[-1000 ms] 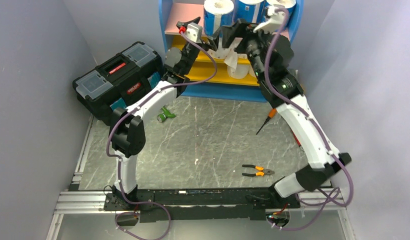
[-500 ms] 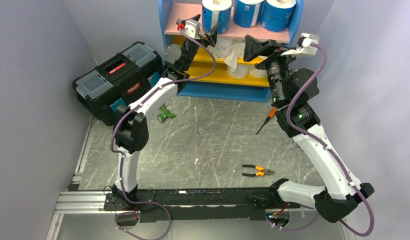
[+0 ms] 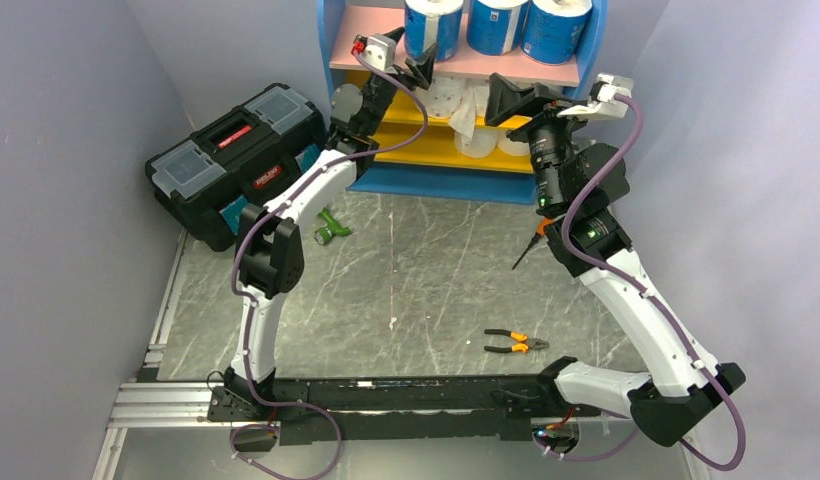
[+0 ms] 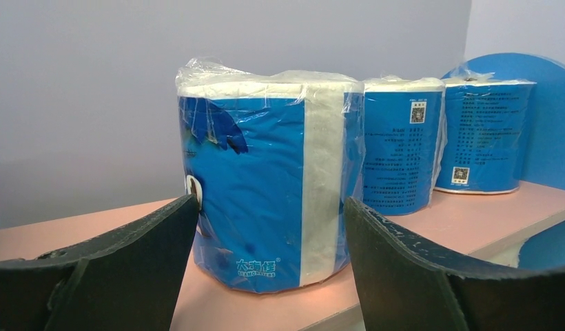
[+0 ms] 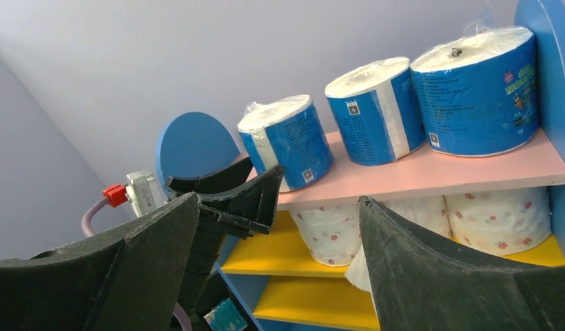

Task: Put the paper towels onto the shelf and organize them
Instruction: Place the paper towel on the shelf, then reset both arms

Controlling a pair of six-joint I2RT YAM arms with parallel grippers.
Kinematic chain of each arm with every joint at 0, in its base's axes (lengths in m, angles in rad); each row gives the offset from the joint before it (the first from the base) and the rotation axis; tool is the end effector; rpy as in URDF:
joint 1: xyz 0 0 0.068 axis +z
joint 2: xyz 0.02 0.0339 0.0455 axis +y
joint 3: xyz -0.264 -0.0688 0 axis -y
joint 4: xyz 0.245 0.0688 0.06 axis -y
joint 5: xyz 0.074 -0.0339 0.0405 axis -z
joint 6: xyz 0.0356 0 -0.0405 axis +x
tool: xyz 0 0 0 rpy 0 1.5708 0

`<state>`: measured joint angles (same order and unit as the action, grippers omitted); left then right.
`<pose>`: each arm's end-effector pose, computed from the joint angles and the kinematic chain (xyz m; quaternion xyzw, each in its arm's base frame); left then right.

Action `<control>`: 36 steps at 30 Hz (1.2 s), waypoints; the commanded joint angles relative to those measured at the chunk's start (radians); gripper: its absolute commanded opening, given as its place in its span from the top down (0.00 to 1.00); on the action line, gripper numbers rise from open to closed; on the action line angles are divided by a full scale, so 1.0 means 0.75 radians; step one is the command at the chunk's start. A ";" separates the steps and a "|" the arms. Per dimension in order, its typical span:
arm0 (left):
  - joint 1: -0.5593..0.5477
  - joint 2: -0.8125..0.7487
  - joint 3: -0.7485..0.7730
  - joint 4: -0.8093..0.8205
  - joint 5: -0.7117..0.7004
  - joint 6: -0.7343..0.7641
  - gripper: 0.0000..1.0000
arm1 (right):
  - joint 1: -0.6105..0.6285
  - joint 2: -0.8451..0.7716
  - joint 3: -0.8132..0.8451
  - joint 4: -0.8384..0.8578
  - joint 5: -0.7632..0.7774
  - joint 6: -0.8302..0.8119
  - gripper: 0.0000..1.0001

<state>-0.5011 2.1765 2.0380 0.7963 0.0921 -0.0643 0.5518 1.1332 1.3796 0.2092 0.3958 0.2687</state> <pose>0.4438 -0.2468 0.4231 0.1357 0.4209 -0.2696 0.8554 0.2005 0.1073 0.5176 0.0920 0.5372 0.2364 0.8044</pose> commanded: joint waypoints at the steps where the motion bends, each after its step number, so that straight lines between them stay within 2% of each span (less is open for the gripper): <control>1: 0.003 0.041 0.078 0.021 0.088 -0.089 0.17 | 0.002 0.006 -0.007 0.093 0.016 -0.019 0.13; 12: -0.017 0.094 0.124 0.042 0.103 -0.167 0.12 | 0.003 0.006 -0.014 0.092 0.027 -0.020 0.13; 17: -0.001 0.043 0.049 0.140 0.066 -0.173 0.06 | 0.002 -0.008 -0.024 0.091 0.035 -0.014 0.13; 20: 0.009 -0.083 -0.052 0.143 0.040 -0.134 0.01 | 0.003 -0.018 -0.034 0.095 0.032 0.002 0.13; 27: -0.019 -0.576 -0.497 0.176 -0.042 -0.073 0.01 | 0.004 -0.078 -0.054 0.024 0.027 0.058 0.10; 32: -0.103 -0.930 -0.824 -0.118 -0.196 -0.096 0.01 | 0.005 -0.201 -0.149 -0.094 0.057 0.132 0.08; 36: -0.158 -1.181 -0.968 -0.566 -0.393 -0.242 0.01 | 0.005 -0.345 -0.302 -0.210 0.087 0.175 0.08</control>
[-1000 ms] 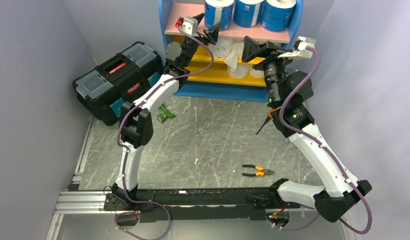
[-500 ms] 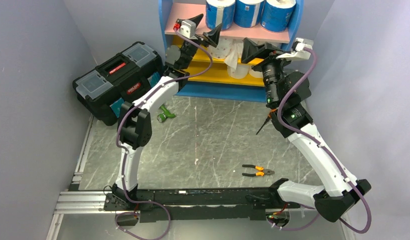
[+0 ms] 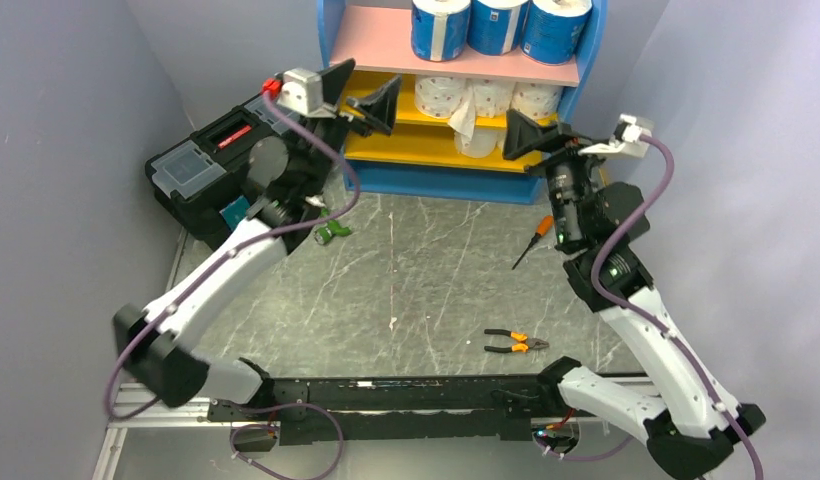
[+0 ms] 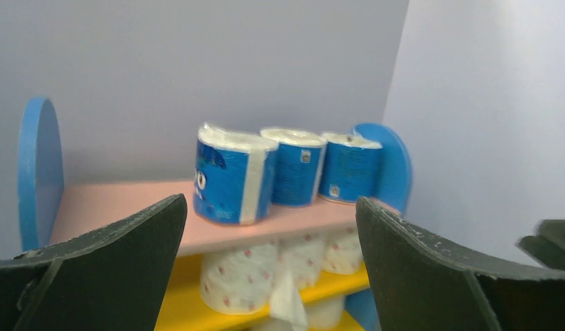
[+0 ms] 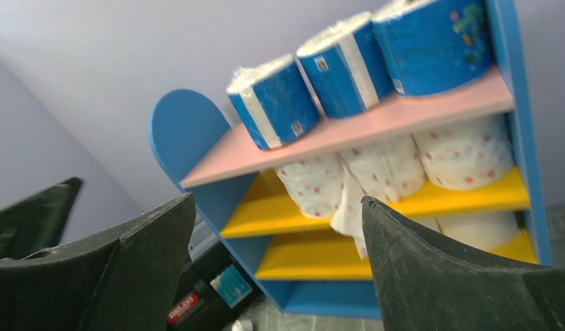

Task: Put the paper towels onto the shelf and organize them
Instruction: Reset both arms

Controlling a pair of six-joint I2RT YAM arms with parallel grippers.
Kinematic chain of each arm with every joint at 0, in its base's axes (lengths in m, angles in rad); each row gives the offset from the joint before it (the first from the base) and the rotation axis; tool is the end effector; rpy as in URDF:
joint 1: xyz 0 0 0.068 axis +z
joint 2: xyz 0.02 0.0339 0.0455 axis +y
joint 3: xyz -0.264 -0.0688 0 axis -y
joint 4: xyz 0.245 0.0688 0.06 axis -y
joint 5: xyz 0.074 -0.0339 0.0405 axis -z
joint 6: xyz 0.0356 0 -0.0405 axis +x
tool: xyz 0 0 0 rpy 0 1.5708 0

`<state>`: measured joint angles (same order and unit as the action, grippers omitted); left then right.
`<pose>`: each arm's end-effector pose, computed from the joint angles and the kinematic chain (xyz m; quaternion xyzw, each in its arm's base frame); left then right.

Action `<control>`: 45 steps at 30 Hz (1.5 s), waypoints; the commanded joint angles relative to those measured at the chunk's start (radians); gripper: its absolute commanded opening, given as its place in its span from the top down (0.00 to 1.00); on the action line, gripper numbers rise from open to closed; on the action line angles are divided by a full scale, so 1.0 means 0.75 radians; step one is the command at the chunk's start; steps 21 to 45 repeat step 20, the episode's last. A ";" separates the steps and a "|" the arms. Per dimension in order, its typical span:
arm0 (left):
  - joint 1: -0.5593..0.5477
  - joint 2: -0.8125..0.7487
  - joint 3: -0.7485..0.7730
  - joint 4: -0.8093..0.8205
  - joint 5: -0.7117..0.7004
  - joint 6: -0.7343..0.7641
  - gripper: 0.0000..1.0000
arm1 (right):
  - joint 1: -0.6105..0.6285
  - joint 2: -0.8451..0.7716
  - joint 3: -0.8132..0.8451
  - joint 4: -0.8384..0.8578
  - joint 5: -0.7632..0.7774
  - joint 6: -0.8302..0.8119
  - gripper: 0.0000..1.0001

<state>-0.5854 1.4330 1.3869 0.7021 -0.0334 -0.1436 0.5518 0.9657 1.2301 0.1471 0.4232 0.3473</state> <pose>0.2658 -0.1748 0.4905 0.0821 0.4341 -0.3129 0.8408 0.1679 0.0862 0.4951 0.1201 0.5507 0.2519 0.7867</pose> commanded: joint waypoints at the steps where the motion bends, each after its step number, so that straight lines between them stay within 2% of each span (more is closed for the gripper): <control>1: -0.047 -0.240 -0.113 -0.595 -0.270 -0.218 0.01 | 0.005 -0.155 -0.141 -0.159 0.056 0.076 0.08; 4: -0.049 -0.361 -0.150 -1.013 -0.334 -0.364 0.01 | 0.004 -0.260 -0.261 -0.279 0.080 0.092 0.08; 7: -0.066 -0.469 -0.208 -1.317 -0.438 -0.525 0.01 | 0.004 -0.363 -0.397 -0.354 0.094 0.138 0.08; 9: -0.072 -0.533 -0.261 -1.469 -0.468 -0.642 0.01 | 0.006 -0.414 -0.482 -0.413 0.066 0.185 0.07; 14: -0.094 -0.663 -0.496 -1.707 -0.464 -0.705 0.01 | 0.004 -0.530 -0.684 -0.537 0.010 0.337 0.08; 17: -0.100 -0.737 -0.688 -1.716 -0.455 -0.728 0.01 | 0.004 -0.609 -0.795 -0.572 0.008 0.382 0.08; 20: -0.100 -0.789 -0.784 -1.715 -0.472 -0.730 0.01 | 0.004 -0.677 -0.862 -0.584 0.016 0.400 0.07; 45: -0.100 -0.789 -0.784 -1.715 -0.472 -0.730 0.01 | 0.004 -0.677 -0.862 -0.584 0.016 0.400 0.07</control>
